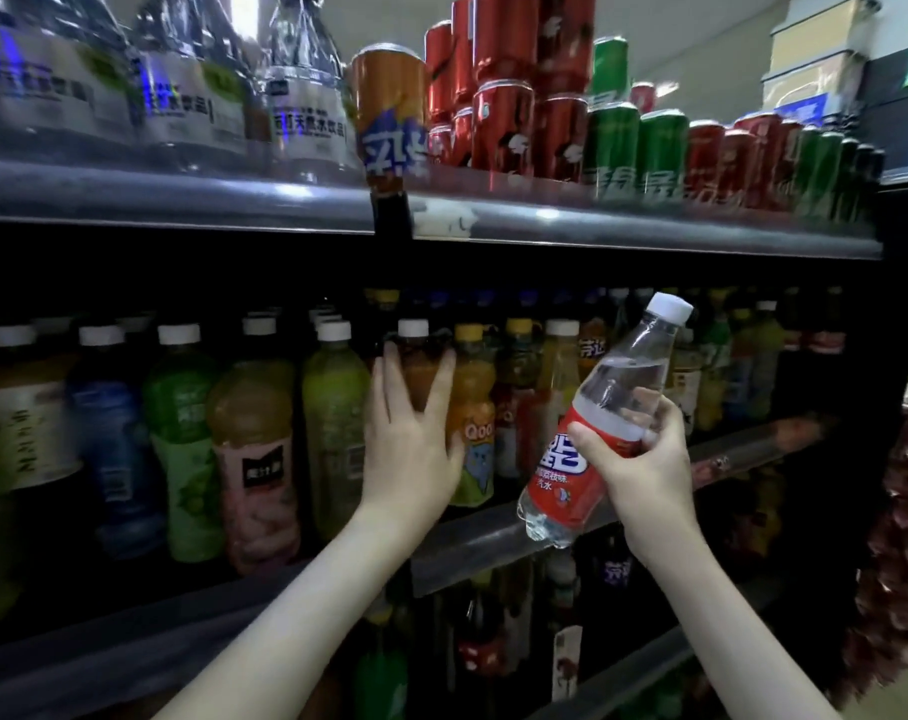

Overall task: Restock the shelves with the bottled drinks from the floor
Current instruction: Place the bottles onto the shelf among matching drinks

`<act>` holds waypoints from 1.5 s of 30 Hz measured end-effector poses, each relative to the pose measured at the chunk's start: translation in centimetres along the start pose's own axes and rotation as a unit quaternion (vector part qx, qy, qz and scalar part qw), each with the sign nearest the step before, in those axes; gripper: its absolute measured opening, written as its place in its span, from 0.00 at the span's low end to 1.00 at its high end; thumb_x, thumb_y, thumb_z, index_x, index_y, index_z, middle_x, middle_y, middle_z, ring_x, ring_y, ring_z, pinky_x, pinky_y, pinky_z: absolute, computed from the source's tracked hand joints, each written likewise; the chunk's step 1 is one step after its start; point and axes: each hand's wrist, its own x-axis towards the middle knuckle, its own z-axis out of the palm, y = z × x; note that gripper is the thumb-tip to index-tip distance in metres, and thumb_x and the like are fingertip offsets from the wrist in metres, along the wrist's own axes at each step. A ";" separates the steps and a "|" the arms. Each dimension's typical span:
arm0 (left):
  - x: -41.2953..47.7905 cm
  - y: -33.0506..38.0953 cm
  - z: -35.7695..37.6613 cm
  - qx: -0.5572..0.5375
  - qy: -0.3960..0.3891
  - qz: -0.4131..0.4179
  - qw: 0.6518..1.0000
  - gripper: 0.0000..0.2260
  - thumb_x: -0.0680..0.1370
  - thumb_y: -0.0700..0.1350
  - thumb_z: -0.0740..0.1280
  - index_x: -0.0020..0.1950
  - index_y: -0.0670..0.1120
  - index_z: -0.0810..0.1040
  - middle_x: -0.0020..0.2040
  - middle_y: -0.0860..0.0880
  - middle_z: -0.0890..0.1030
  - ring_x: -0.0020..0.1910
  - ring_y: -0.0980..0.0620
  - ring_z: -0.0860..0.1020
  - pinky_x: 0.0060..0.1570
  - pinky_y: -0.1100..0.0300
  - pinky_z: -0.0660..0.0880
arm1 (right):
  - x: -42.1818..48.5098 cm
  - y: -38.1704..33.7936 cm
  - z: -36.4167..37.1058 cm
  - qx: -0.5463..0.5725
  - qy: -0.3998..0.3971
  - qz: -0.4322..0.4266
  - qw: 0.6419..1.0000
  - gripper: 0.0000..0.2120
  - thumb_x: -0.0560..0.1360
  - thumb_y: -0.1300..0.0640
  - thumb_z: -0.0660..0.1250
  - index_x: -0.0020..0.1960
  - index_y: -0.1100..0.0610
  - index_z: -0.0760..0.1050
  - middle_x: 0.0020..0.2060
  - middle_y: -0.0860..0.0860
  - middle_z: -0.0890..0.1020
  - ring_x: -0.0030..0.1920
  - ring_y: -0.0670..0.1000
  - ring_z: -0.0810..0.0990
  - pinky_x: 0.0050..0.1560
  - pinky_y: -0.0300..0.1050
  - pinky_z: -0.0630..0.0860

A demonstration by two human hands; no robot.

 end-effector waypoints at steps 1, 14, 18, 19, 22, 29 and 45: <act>0.4 0.3 0.2 0.001 -0.015 -0.028 0.999 0.37 0.76 0.47 0.67 0.79 0.54 0.49 0.77 0.35 0.47 0.76 0.36 0.47 0.73 0.43 0.56 | 0.6 0.2 -0.3 0.004 -0.010 -0.001 1.000 0.34 0.64 0.55 0.79 0.65 0.49 0.67 0.58 0.50 0.78 0.55 0.50 0.81 0.53 0.53 0.80; 2.0 3.7 0.9 0.044 0.047 -0.181 0.981 0.47 0.70 0.48 0.73 0.77 0.52 0.42 0.69 0.38 0.55 0.67 0.38 0.56 0.68 0.43 0.58 | 5.9 2.0 -2.4 0.056 -0.188 -0.017 0.980 0.33 0.62 0.52 0.78 0.63 0.46 0.67 0.58 0.48 0.77 0.56 0.46 0.79 0.54 0.48 0.79; -0.2 3.5 0.0 0.016 0.108 -0.141 0.984 0.47 0.70 0.43 0.74 0.74 0.58 0.43 0.68 0.40 0.57 0.64 0.42 0.58 0.65 0.46 0.61 | 6.5 2.5 -2.3 0.081 -0.201 -0.009 0.976 0.30 0.66 0.57 0.77 0.62 0.47 0.67 0.57 0.46 0.77 0.52 0.40 0.79 0.50 0.40 0.78; -0.5 3.3 -0.2 0.013 0.111 -0.149 0.983 0.47 0.70 0.43 0.74 0.75 0.57 0.42 0.69 0.40 0.57 0.65 0.42 0.58 0.65 0.47 0.59 | 6.6 2.7 -2.1 0.086 -0.204 -0.004 0.975 0.30 0.66 0.58 0.77 0.62 0.47 0.67 0.57 0.45 0.77 0.52 0.38 0.79 0.49 0.39 0.78; -0.8 2.5 -0.6 0.065 0.119 -0.160 0.978 0.48 0.70 0.47 0.75 0.77 0.51 0.43 0.68 0.36 0.61 0.65 0.40 0.60 0.66 0.43 0.59 | 6.6 3.0 -1.6 0.092 -0.210 0.001 0.973 0.31 0.66 0.58 0.77 0.65 0.49 0.67 0.57 0.44 0.76 0.52 0.37 0.78 0.47 0.36 0.77; 2.1 2.8 1.0 0.155 0.004 -0.197 0.968 0.46 0.72 0.56 0.70 0.79 0.49 0.42 0.70 0.43 0.63 0.68 0.45 0.56 0.65 0.41 0.56 | 6.5 2.8 -0.4 0.091 -0.213 0.003 0.973 0.30 0.67 0.59 0.77 0.62 0.45 0.67 0.55 0.42 0.76 0.52 0.39 0.79 0.49 0.40 0.79; 2.9 16.7 12.8 -0.066 -0.003 0.046 0.997 0.31 0.76 0.45 0.66 0.76 0.54 0.56 0.71 0.44 0.64 0.68 0.47 0.62 0.66 0.47 0.63 | 14.4 5.2 -12.9 0.061 -0.123 -0.025 0.990 0.29 0.67 0.61 0.77 0.62 0.47 0.69 0.53 0.42 0.78 0.49 0.34 0.79 0.45 0.33 0.79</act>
